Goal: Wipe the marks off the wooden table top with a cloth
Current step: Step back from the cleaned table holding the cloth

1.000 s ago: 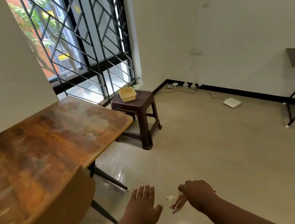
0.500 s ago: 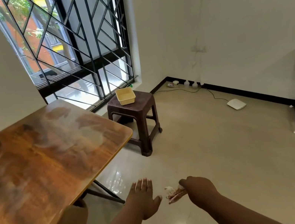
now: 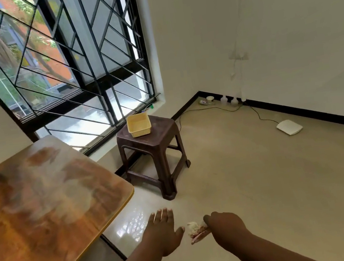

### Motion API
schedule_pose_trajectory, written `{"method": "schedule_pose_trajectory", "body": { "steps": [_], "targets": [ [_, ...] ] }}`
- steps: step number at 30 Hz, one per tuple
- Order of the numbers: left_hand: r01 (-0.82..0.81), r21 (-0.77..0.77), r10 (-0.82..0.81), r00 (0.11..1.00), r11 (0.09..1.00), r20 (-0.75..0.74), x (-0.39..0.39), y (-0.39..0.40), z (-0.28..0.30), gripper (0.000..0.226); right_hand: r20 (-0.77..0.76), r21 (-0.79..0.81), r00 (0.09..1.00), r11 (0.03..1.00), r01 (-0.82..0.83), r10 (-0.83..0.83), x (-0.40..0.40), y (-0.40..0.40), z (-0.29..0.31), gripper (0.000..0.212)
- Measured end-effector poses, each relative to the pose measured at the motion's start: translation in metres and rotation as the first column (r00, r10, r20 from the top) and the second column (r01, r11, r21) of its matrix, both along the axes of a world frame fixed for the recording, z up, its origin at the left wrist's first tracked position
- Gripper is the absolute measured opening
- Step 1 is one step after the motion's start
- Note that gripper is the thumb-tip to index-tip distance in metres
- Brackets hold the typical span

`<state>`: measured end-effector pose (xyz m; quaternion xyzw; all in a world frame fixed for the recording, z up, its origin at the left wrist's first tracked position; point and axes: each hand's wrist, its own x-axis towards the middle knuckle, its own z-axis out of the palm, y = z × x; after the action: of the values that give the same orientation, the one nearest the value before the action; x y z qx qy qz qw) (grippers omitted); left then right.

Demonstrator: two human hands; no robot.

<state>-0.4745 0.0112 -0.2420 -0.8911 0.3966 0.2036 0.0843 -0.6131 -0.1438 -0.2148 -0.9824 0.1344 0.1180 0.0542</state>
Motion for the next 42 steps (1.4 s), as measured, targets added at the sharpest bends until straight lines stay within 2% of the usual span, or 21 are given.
{"method": "schedule_pose_trajectory", "body": {
  "steps": [11,16,22,25,34,42],
  "targets": [
    [0.054,0.03,-0.056,0.997,0.998,0.061,0.074,-0.066,-0.008,0.073,-0.029,-0.007,0.995,0.995,-0.099,0.098,0.098,-0.072,-0.01,0.024],
    [0.042,0.018,-0.043,0.998,0.999,0.048,0.132,-0.09,-0.017,0.073,-0.027,-0.025,0.992,0.992,-0.122,0.121,0.159,-0.097,-0.015,0.024],
    [0.046,-0.05,-0.043,0.997,0.998,0.064,0.218,-0.112,0.002,0.075,0.0,-0.035,0.997,0.997,-0.076,0.076,0.237,-0.121,-0.005,0.026],
    [0.018,-0.097,-0.012,0.998,0.995,0.065,0.254,-0.123,0.009,0.078,0.033,0.005,0.998,0.998,-0.06,0.06,0.273,-0.131,0.002,0.028],
    [-0.087,-0.098,0.088,0.996,0.991,0.008,0.324,-0.172,0.003,0.079,0.13,0.199,0.989,0.975,-0.101,0.076,0.367,-0.177,-0.001,0.024],
    [-0.321,-0.108,0.324,0.946,0.941,0.012,0.405,-0.217,0.021,0.081,0.195,0.289,0.972,0.939,-0.186,0.132,0.473,-0.243,0.008,0.039]
  ]
}}
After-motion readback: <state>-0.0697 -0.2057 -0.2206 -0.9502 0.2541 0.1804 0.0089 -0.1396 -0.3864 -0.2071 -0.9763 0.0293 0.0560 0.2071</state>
